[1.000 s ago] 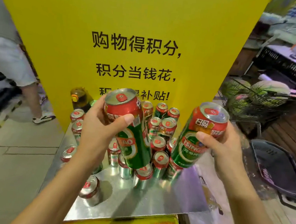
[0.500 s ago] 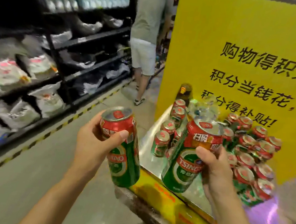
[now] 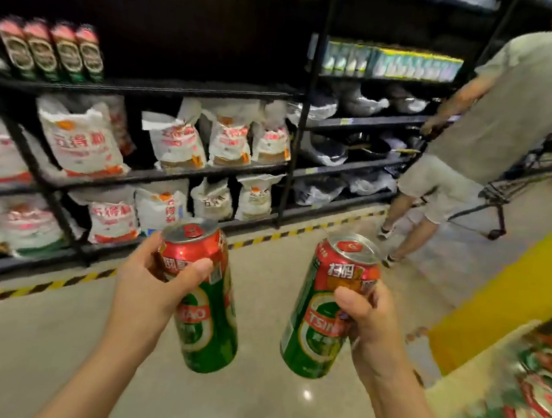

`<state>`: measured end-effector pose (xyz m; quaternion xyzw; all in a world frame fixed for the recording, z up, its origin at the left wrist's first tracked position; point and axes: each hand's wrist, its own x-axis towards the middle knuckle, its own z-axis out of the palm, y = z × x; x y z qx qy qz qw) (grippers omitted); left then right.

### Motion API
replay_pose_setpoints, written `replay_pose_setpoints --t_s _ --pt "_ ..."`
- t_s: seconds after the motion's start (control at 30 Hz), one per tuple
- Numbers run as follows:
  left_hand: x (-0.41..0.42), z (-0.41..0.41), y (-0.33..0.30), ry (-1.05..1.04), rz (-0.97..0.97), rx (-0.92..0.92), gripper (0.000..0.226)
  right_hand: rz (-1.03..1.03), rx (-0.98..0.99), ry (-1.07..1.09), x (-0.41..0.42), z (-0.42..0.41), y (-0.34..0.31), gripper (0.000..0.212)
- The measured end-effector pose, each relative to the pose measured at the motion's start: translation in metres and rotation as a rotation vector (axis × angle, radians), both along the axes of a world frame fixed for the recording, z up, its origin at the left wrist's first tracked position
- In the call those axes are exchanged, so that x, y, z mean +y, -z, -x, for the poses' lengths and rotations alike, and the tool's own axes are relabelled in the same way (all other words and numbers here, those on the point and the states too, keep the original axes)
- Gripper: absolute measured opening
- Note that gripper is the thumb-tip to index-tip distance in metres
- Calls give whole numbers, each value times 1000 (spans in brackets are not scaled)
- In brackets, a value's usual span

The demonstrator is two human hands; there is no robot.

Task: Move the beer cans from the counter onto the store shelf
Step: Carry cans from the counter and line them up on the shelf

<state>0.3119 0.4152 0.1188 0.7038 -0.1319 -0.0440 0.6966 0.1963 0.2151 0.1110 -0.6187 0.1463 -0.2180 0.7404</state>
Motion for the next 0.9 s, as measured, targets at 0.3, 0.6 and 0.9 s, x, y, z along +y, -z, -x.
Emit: replay_pose_setpoints --t_s 0.3,0.6,0.9 --pt "83 -138 -1 -193 -42 -31 36 36 53 -209 72 -183 10 87" --pt "78 -273 6 -285 -37 4 36 27 139 -294 57 -343 29 72" --pt "74 -432 -8 -497 9 48 36 48 163 -486 48 -548 25 87"
